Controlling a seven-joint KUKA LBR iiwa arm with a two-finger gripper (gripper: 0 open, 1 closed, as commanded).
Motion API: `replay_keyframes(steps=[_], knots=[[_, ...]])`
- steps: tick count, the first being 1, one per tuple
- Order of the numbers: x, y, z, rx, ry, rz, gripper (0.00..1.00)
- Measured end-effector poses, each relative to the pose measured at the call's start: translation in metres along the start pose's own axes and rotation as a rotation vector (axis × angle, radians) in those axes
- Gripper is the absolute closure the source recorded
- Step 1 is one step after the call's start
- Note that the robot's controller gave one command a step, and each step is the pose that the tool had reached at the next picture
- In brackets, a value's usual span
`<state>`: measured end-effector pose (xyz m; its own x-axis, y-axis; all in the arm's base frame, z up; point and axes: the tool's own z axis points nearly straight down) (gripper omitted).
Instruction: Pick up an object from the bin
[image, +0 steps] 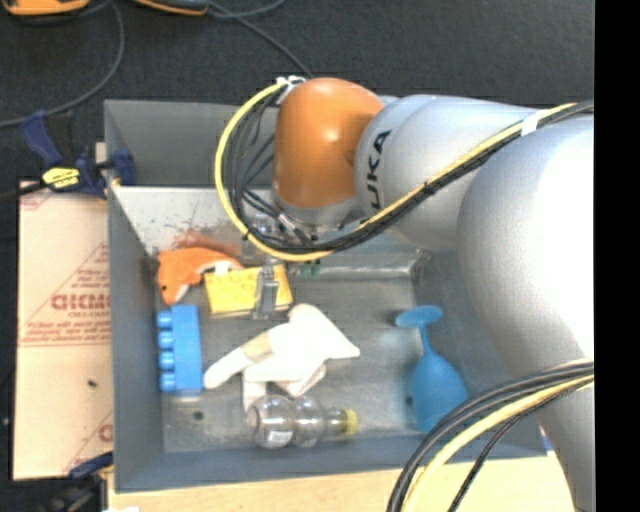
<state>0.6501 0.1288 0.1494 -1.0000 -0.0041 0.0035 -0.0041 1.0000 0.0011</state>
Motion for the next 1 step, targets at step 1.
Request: replay_keyframes(steps=[1], knots=[[-0.0014, -0.0007, -0.0056, -0.001, -0.007, 0.003, 0.00]])
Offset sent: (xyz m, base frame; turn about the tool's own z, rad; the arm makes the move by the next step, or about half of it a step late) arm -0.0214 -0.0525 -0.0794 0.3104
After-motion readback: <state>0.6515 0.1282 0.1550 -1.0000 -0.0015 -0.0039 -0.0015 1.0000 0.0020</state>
